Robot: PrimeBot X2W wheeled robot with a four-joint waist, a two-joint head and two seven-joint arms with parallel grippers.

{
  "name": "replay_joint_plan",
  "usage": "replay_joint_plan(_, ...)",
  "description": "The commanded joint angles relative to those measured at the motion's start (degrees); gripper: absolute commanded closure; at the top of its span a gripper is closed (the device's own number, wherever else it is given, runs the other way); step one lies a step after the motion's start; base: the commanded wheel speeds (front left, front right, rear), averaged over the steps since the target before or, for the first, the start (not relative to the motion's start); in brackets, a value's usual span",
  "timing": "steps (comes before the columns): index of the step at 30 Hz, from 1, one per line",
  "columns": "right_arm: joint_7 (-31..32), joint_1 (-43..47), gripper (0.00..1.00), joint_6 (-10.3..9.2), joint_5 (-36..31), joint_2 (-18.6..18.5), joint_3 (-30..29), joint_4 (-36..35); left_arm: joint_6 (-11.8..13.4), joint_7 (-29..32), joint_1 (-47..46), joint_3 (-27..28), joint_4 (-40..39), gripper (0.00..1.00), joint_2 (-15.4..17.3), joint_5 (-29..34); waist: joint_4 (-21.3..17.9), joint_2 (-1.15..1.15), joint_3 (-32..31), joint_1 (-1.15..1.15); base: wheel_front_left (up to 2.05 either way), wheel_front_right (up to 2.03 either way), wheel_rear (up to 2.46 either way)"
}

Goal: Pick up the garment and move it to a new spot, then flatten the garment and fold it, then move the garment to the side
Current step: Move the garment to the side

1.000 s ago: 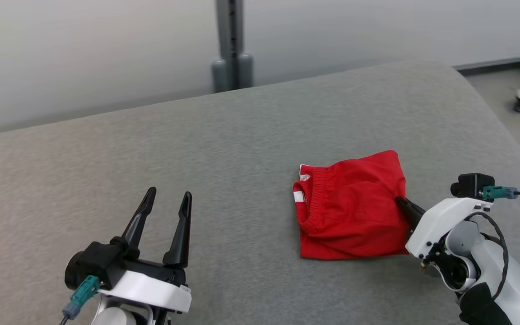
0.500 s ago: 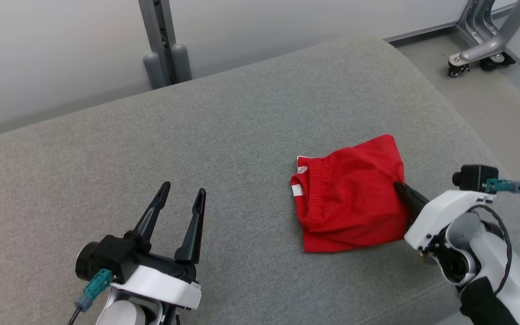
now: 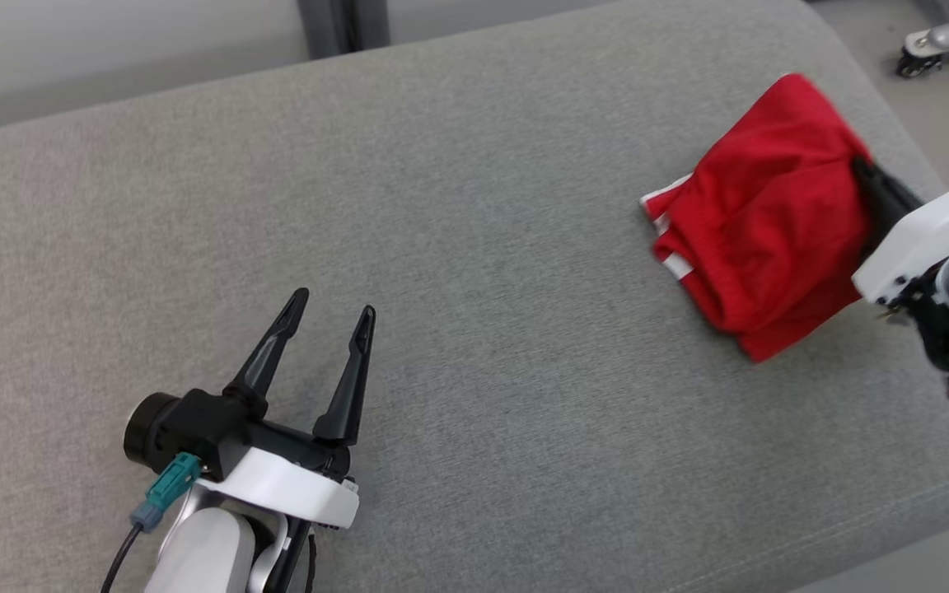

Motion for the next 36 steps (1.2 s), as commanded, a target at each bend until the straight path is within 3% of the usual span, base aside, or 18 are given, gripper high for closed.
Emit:
replay_joint_plan(1,-0.8,-2.3,1.0,0.01,-0.5,-1.5,-0.2,2.2,-0.4,-0.1,-1.3,-0.2,-0.2,0.0,0.6,0.3,1.7,0.0,2.3,0.0,0.0,0.0,0.0)
replay_joint_plan(8,-3.0,-7.5,1.0,0.01,-3.0,-4.2,-1.3,11.1,-0.4,-0.1,-2.5,-0.5,-0.3,0.0,1.4,0.2,2.5,0.0,4.0,0.0,0.0,0.0,0.0)
replay_joint_plan(13,-4.9,-10.1,1.0,0.01,-4.5,-3.0,-1.9,17.7,-0.4,-0.1,-2.8,-0.3,-0.1,0.0,1.6,-0.3,2.4,0.0,4.2,0.0,0.0,0.0,0.0)
replay_joint_plan(14,-5.4,-10.4,0.76,0.0,-4.7,-2.8,-1.9,18.5,-0.5,-0.1,-2.9,-0.3,0.0,0.0,1.6,-0.3,2.4,0.0,4.2,0.0,0.0,0.0,0.0)
replay_joint_plan(15,-5.8,-10.6,0.25,0.0,-4.9,-2.6,-2.0,19.6,-0.5,-0.1,-2.9,-0.2,0.0,0.0,1.6,-0.3,2.4,0.0,4.1,0.0,0.0,0.0,0.0)
replay_joint_plan(16,-6.3,-10.8,0.0,0.0,-5.2,-2.3,-1.9,20.3,-0.5,-0.1,-3.0,-0.2,0.1,0.0,1.6,-0.3,2.5,0.0,4.0,0.0,0.0,0.0,0.0)
replay_joint_plan(26,-13.4,-12.9,0.0,0.0,-9.2,-1.4,-1.0,22.8,-0.3,-0.1,-1.3,1.1,-0.1,0.0,0.9,-1.0,3.1,0.0,0.5,0.0,0.0,0.0,0.0)
replay_joint_plan(31,-14.6,-11.3,0.0,0.0,-10.2,-1.2,-0.9,16.9,-0.1,-0.1,0.2,3.0,-0.8,0.0,0.5,-0.5,3.8,0.0,-2.4,0.0,0.0,0.0,0.0)
replay_joint_plan(36,-14.6,-6.7,0.0,0.0,-13.7,-2.2,-5.3,5.5,0.1,-0.1,2.0,5.4,-1.4,0.0,0.8,0.1,5.6,0.0,-5.1,0.0,0.0,0.0,0.0)
